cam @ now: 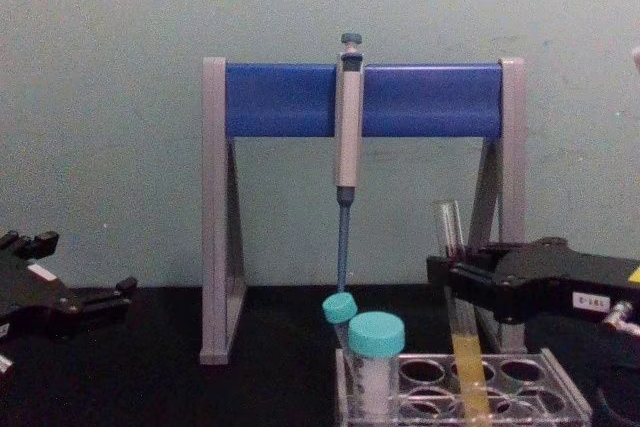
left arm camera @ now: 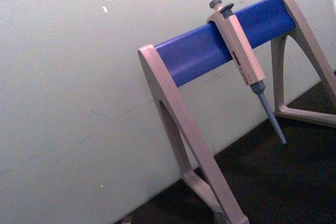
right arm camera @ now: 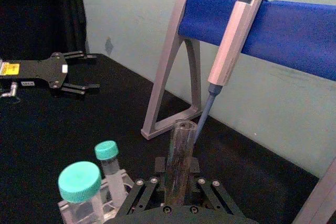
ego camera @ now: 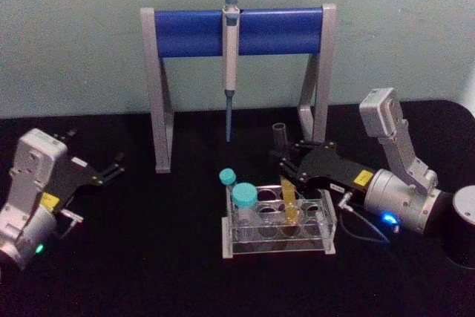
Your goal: Pick up the test tube from the test tube rack, shake it, then place it back into the test tube rack.
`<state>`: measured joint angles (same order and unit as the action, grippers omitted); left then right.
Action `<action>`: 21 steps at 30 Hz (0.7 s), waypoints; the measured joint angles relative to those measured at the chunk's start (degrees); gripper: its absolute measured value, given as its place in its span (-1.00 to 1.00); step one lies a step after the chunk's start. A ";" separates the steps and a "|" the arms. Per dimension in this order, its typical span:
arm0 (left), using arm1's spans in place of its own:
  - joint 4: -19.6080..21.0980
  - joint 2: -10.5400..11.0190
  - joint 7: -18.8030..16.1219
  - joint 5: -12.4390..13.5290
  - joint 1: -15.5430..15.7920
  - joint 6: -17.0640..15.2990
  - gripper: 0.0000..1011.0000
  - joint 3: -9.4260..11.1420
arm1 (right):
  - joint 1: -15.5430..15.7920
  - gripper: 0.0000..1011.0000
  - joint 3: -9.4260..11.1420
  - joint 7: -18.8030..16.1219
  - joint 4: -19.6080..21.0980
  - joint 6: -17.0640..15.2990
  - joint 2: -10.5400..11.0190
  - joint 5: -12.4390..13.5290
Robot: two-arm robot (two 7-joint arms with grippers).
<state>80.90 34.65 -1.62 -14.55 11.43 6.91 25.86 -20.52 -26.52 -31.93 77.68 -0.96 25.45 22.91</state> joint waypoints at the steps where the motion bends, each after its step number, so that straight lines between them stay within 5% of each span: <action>1: 0.00 0.00 0.00 0.00 0.00 0.00 0.98 0.00 | 0.00 -0.51 0.00 0.00 0.01 0.00 0.00 0.03; 21: 0.00 0.00 0.00 0.00 0.00 0.00 0.98 0.00 | 0.00 -0.54 0.00 0.00 -0.01 0.00 0.00 0.02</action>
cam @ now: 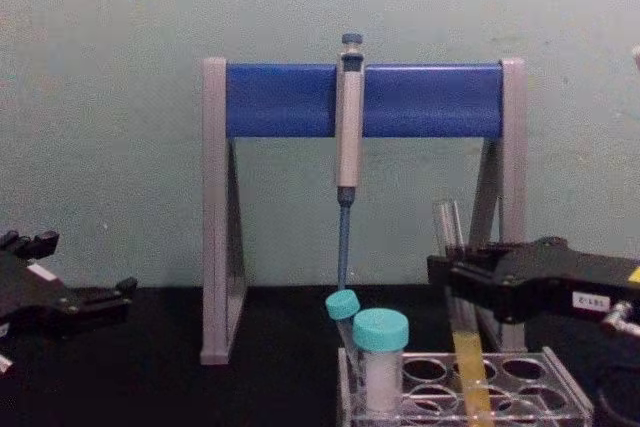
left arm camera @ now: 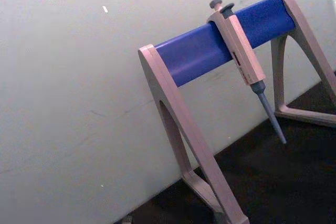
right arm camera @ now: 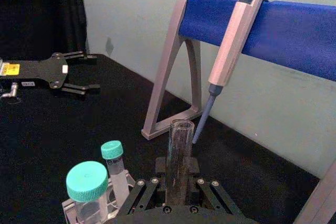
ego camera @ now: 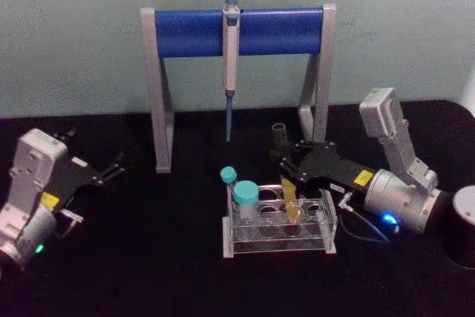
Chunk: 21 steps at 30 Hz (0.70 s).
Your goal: Pick up the test tube from the test tube rack, shake it, then place it back into the test tube rack.
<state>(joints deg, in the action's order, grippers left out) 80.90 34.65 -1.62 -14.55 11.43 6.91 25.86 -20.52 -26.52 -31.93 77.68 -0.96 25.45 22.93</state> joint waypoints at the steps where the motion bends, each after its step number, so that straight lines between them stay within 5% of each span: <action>1: 0.00 0.00 0.00 0.00 0.00 0.00 0.98 0.00 | 0.00 -0.53 0.00 -0.02 0.00 0.04 0.00 0.00; 21: 0.00 0.00 0.00 0.00 0.00 0.00 0.98 0.00 | 2.25 -0.54 2.55 -2.89 4.60 4.57 2.00 5.04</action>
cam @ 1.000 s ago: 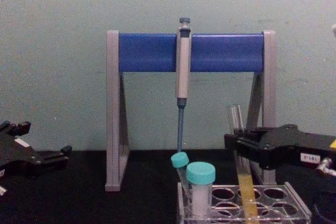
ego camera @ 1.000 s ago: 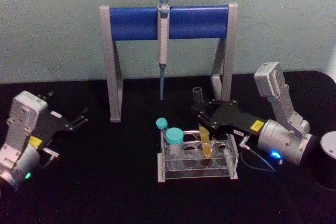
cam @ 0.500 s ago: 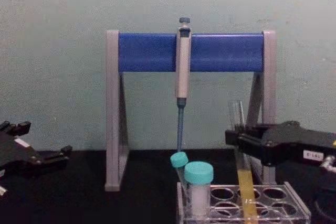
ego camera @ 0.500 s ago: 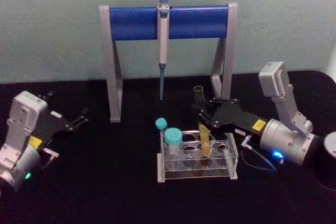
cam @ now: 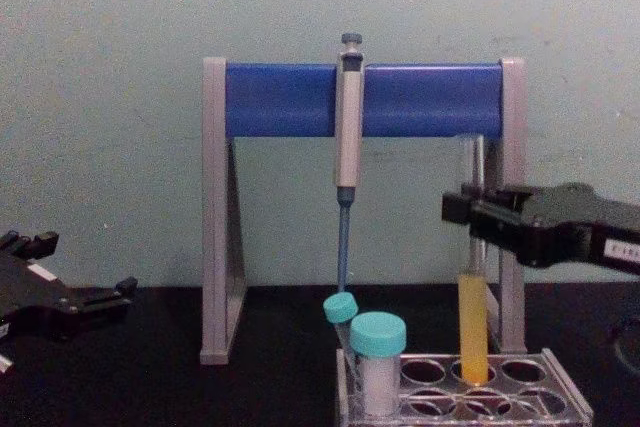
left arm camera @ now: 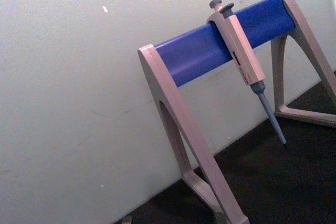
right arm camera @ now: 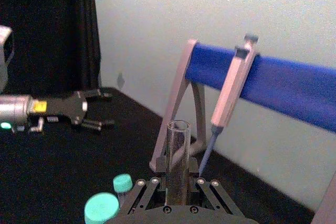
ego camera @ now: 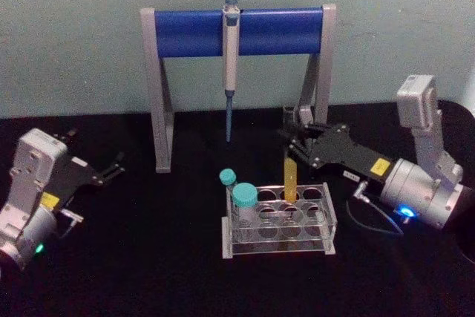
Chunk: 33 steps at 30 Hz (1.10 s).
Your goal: Pick up the test tube from the test tube rack, shake it, then place it back into the test tube rack.
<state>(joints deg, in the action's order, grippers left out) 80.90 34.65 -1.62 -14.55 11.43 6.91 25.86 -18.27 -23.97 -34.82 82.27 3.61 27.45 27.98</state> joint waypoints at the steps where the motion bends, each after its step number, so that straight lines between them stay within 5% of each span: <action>1: 0.00 0.00 0.00 0.00 0.00 0.00 0.98 0.00 | 0.13 -0.54 0.17 -0.09 0.21 0.29 0.05 0.32; 9: 0.00 0.00 0.00 0.00 0.00 0.00 0.98 0.00 | 1.66 -0.54 2.13 -0.55 2.08 3.63 0.32 3.17; 18: 0.00 0.00 0.00 0.00 0.00 0.00 0.98 0.00 | 2.81 -0.54 3.52 2.42 2.56 7.26 -0.70 1.54; 33: 0.00 0.00 0.00 0.00 0.00 0.00 0.98 0.00 | 1.41 -0.54 2.07 0.16 1.67 7.98 -2.36 0.22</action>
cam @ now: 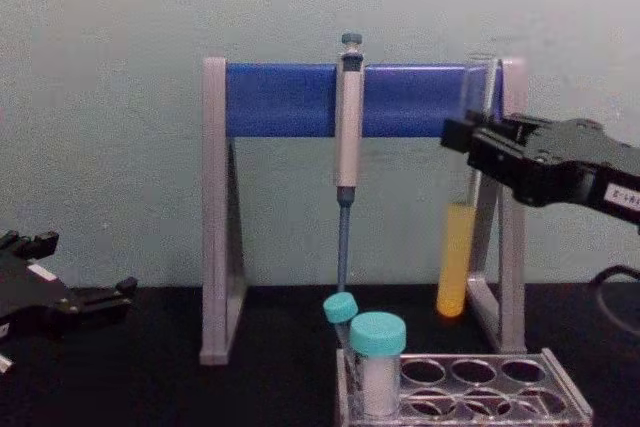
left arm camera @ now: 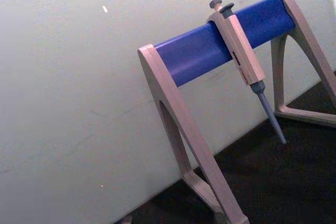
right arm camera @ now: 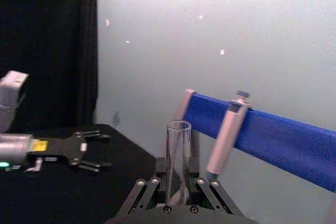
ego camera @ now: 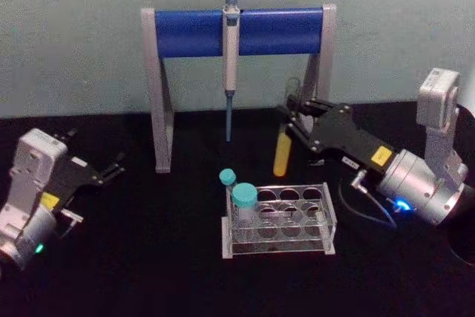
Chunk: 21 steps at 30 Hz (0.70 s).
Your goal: Pick up the test tube from the test tube rack, shake it, then place it back into the test tube rack.
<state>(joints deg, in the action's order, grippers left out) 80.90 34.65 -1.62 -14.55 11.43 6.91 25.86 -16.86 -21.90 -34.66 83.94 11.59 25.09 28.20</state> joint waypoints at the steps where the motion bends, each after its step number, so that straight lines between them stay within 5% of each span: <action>1: 0.00 0.00 0.00 0.00 0.00 0.00 0.98 0.00 | -0.13 -0.54 -0.30 -0.97 0.03 -0.21 0.15 0.37; 13: 0.00 0.00 0.00 0.00 0.00 0.00 0.98 0.00 | 0.88 -0.54 -1.11 -6.83 2.99 -1.86 5.27 4.55; 21: 0.00 0.00 0.00 0.00 0.00 0.00 0.98 0.00 | 5.11 -0.54 1.40 -1.75 7.95 -3.26 10.59 2.59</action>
<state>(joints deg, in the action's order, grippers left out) 80.90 34.65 -1.62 -14.55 11.43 6.91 25.86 -11.75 -20.50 -36.40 91.89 8.33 35.69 30.79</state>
